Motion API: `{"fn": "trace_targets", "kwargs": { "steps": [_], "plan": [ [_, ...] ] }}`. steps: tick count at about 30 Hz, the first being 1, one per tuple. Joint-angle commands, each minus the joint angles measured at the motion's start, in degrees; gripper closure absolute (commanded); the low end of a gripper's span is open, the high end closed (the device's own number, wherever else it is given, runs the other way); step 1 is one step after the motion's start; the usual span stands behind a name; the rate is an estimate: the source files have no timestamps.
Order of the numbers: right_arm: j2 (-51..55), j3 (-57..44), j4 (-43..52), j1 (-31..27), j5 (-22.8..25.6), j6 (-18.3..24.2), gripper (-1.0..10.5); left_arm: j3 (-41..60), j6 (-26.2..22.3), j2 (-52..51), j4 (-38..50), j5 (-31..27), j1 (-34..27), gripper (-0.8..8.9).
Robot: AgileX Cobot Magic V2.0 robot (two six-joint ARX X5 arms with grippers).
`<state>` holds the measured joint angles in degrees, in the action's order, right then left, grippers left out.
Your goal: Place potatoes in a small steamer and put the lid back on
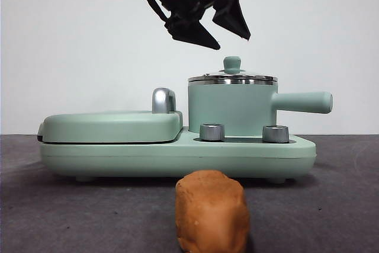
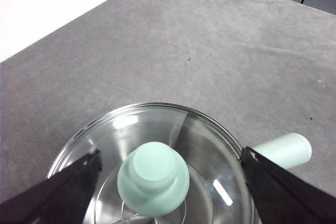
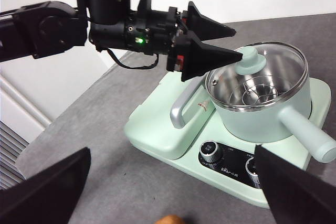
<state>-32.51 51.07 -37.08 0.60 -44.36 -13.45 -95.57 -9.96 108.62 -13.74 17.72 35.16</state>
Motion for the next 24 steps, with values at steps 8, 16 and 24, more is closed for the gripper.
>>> {"fn": "trace_targets", "kwargs": {
  "steps": [8,16,24],
  "plan": [
    [-0.37,1.03,-0.2,0.07,0.92,0.9,4.5,-1.68,-0.92,4.42,4.5,-0.22,0.59,3.81],
    [-0.37,1.01,-0.33,0.07,0.94,1.14,4.5,-1.68,-0.76,6.78,4.72,-0.2,0.59,3.81],
    [-0.37,1.03,-0.74,0.07,1.03,1.88,4.5,-1.68,0.33,7.58,5.29,-0.2,0.59,3.96]
  ]
}}
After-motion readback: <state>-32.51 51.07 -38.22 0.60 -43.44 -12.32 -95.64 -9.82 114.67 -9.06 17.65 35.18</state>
